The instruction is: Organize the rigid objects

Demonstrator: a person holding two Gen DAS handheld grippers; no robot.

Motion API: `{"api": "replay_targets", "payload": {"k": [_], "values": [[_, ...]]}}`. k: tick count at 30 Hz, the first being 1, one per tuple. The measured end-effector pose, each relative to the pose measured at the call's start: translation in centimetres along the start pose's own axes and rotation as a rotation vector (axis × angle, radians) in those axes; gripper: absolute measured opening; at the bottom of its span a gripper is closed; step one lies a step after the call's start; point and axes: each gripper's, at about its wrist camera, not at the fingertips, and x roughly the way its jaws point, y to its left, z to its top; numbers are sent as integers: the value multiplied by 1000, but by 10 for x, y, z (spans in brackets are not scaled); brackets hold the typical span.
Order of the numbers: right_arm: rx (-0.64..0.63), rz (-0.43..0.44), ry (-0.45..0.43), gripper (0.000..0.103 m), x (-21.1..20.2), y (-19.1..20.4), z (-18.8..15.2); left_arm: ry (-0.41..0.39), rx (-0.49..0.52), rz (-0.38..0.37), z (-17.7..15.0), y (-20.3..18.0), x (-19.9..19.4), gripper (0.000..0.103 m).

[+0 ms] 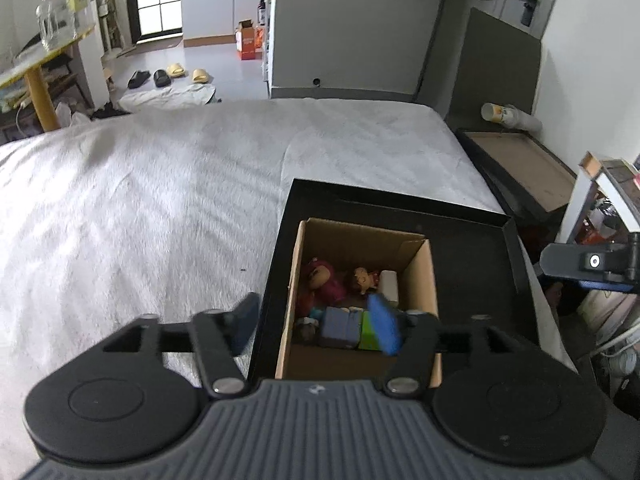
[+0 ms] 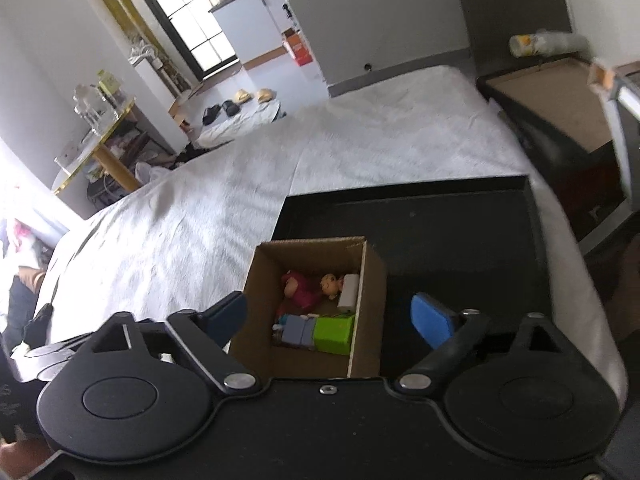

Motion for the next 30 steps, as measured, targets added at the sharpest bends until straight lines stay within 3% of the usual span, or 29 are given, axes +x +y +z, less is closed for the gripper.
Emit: {"api": "replay_targets", "payload": {"k": [3, 6, 10, 12, 30], "values": [[3, -52, -29, 103, -11, -3, 0, -18, 15, 1, 2, -4, -14, 80], [4, -73, -41, 103, -21, -4, -1, -16, -6, 8, 5, -5, -25, 92], [10, -89, -50, 103, -31, -8, -1, 1, 1, 27, 7, -7, -32, 95], [17, -96, -69, 103, -37, -13, -3, 6, 2, 35, 8, -8, -37, 103], [58, -109, -87, 103, -81, -35, -30, -58, 7, -13, -8, -7, -98, 103]]}}
